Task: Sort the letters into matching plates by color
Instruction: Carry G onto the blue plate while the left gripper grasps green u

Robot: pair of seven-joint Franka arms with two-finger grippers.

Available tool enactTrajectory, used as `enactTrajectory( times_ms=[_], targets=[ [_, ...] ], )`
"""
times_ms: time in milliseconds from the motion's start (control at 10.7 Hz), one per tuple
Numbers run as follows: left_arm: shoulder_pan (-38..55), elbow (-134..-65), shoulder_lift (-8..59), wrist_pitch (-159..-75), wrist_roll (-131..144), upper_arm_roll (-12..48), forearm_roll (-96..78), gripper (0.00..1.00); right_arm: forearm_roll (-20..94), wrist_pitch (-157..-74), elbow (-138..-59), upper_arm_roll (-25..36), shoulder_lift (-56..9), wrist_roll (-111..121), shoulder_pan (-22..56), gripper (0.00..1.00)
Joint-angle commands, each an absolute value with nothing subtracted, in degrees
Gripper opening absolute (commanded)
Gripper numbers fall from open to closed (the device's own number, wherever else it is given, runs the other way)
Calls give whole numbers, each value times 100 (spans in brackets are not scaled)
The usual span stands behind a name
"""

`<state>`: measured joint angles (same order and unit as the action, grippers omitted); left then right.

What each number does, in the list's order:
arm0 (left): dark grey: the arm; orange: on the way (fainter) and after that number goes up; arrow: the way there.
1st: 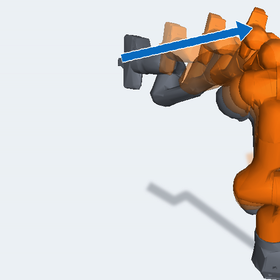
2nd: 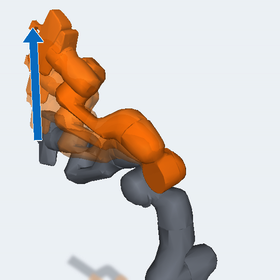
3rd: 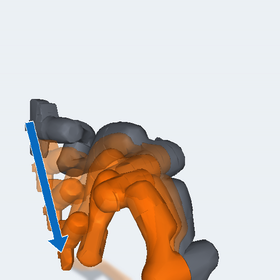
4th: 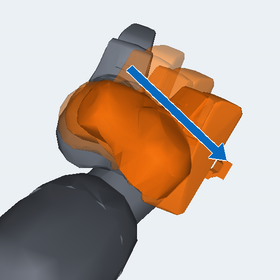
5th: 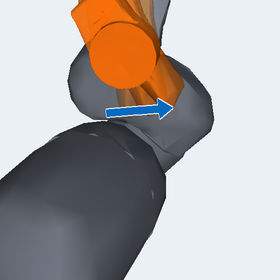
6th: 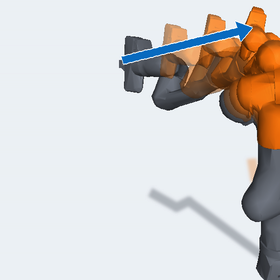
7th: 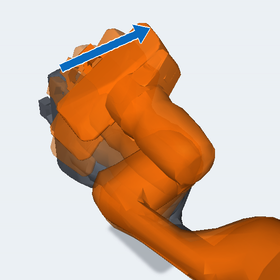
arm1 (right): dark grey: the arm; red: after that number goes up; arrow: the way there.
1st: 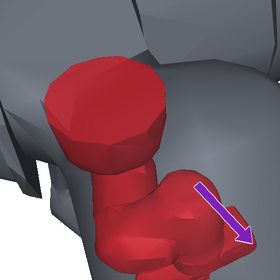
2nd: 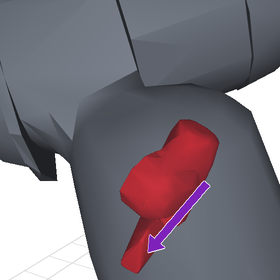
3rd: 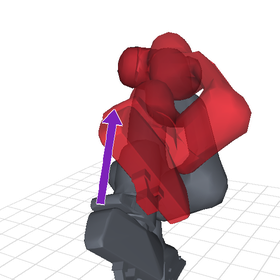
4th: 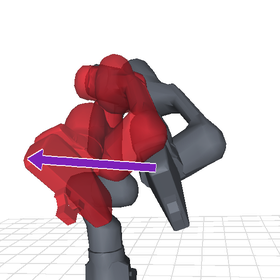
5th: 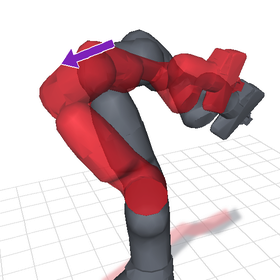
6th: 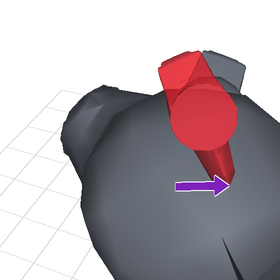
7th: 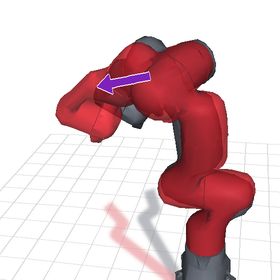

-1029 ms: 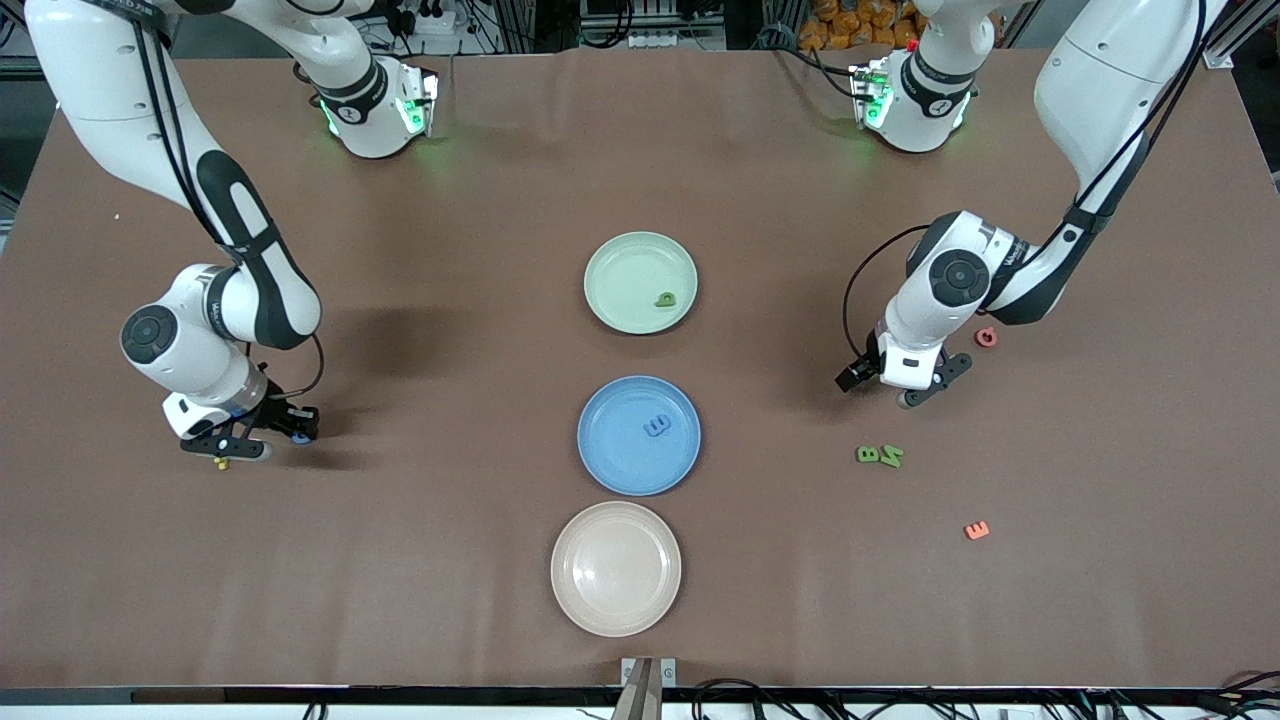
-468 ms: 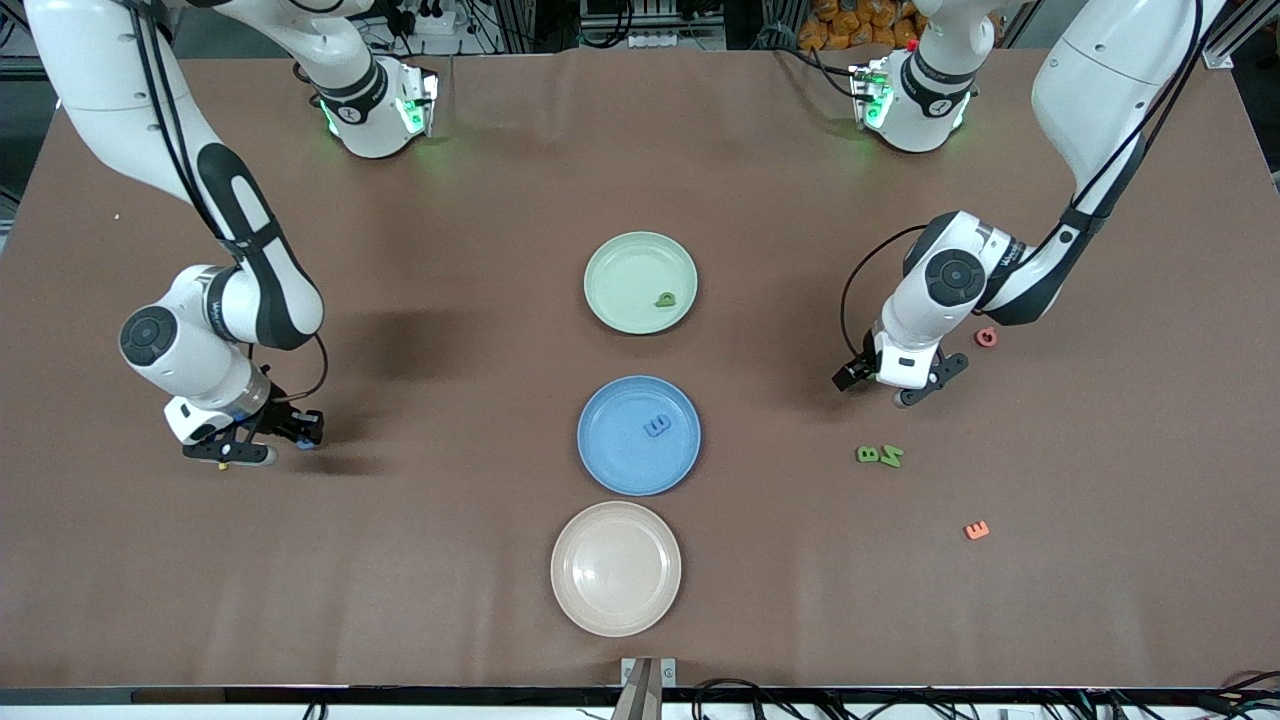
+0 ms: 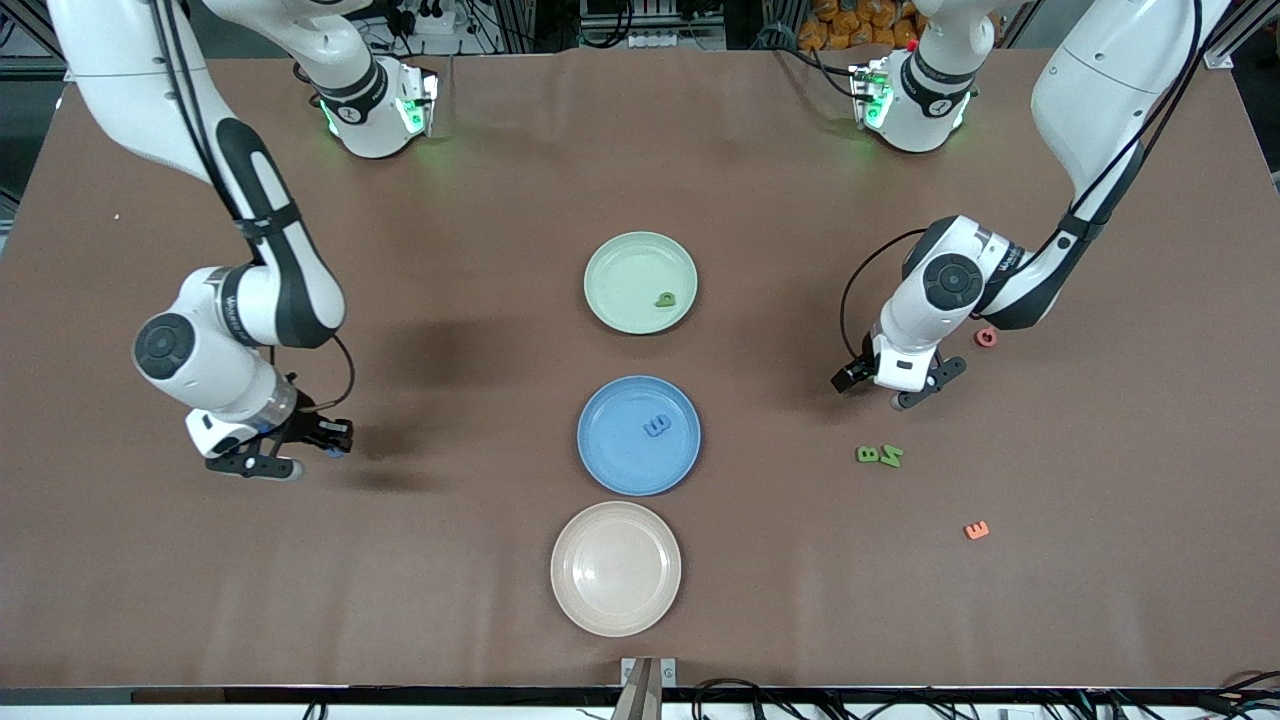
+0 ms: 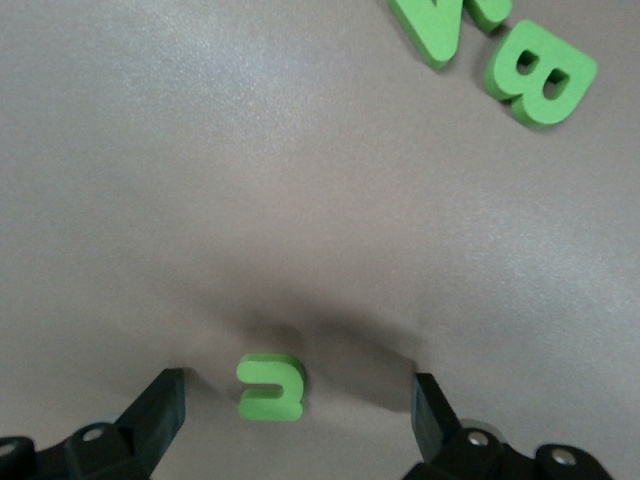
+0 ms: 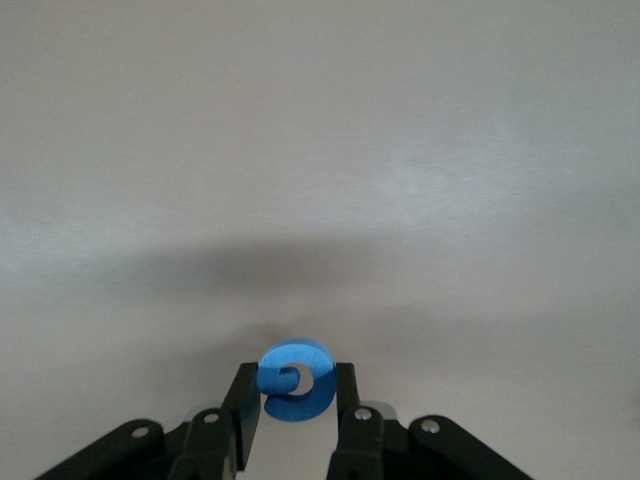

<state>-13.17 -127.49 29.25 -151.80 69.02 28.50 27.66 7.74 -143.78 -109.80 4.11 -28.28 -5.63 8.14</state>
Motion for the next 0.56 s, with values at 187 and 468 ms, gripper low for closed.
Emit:
enactTrajectory(
  times_ms=[187, 468],
  targets=[
    [-1363, -12665, 3015, -15240, 6970, 2865, 3006, 0, 826, -14317, -10452, 422, -3075, -1939, 1843, 24],
    [-1371, -12665, 3006, -15240, 6987, 2865, 3006, 0, 835, -14370, -9759, 422, -3584, -2889, 2634, 24]
  ],
)
